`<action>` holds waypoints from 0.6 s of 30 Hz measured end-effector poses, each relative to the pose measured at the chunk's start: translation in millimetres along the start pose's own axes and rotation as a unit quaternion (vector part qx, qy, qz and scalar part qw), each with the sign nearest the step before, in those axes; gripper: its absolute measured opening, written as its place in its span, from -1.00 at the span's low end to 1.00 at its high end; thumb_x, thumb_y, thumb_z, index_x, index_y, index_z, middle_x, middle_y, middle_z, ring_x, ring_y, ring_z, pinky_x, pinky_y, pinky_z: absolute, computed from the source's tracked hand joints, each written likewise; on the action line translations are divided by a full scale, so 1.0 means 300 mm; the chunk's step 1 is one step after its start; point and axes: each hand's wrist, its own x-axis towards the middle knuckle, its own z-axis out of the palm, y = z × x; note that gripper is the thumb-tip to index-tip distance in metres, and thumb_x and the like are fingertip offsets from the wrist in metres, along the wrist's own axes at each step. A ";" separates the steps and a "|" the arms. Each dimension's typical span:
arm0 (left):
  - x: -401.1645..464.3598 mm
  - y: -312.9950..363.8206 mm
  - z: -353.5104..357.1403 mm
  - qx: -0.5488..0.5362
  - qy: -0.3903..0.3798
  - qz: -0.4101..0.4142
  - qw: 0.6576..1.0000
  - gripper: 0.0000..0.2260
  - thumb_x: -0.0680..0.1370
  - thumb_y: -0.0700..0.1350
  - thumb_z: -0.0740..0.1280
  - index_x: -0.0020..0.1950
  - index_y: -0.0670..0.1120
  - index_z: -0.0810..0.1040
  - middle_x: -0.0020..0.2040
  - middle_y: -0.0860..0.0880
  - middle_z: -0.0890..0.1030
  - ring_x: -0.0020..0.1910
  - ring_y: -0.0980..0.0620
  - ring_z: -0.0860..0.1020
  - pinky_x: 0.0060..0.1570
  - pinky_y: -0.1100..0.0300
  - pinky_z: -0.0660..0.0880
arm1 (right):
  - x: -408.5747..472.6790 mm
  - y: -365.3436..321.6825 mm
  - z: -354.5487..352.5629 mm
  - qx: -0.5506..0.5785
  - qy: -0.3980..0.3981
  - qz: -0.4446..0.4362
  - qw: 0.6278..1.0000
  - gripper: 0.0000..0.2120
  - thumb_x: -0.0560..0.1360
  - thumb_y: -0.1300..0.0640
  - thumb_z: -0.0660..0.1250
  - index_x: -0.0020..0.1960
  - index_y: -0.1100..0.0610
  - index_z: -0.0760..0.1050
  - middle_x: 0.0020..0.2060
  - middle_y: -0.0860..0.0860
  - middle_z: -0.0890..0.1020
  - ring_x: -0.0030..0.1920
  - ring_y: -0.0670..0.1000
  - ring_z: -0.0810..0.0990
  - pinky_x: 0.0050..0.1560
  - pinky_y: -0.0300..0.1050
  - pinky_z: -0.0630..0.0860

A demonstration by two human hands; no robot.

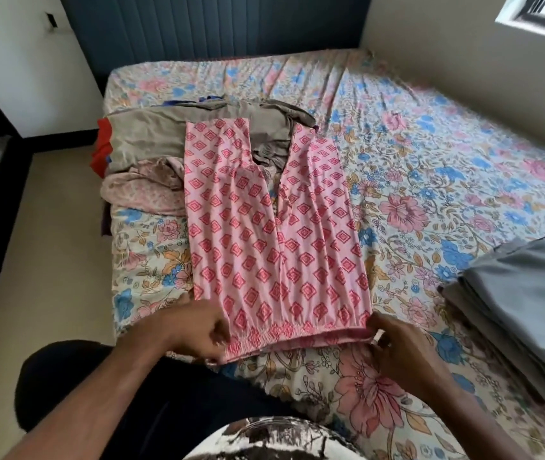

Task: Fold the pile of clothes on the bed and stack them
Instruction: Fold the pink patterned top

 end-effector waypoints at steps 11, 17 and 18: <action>0.123 0.309 0.129 -0.171 0.154 0.020 0.973 -0.75 0.63 -0.04 0.34 0.30 0.04 0.58 0.28 0.04 0.56 0.17 0.11 0.53 0.39 -0.02 0.43 | 0.070 -0.012 -0.007 0.181 0.133 0.020 0.974 -0.63 0.47 0.38 0.47 -0.11 -0.13 0.68 0.12 -0.16 0.52 -0.04 -0.15 0.63 -0.12 -0.25 0.61; 0.080 0.337 0.202 -0.130 0.188 0.007 0.974 -0.73 0.62 -0.08 0.34 0.32 0.04 0.56 0.24 0.05 0.45 0.25 0.06 0.42 0.43 0.00 0.27 | 0.180 -0.159 0.005 0.374 0.106 -0.046 0.920 -0.43 0.46 0.55 0.39 -0.19 -0.16 0.72 0.00 -0.15 0.65 0.04 -0.01 0.68 -0.02 -0.15 0.65; 0.076 0.333 0.198 -0.150 0.182 0.013 0.972 -0.75 0.60 -0.11 0.37 0.27 0.01 0.58 0.19 0.05 0.47 0.20 0.04 0.46 0.36 0.05 0.37 | 0.202 -0.186 0.010 0.357 0.087 -0.082 0.927 -0.42 0.43 0.57 0.40 -0.18 -0.16 0.72 0.00 -0.15 0.65 0.05 -0.03 0.67 0.00 -0.16 0.64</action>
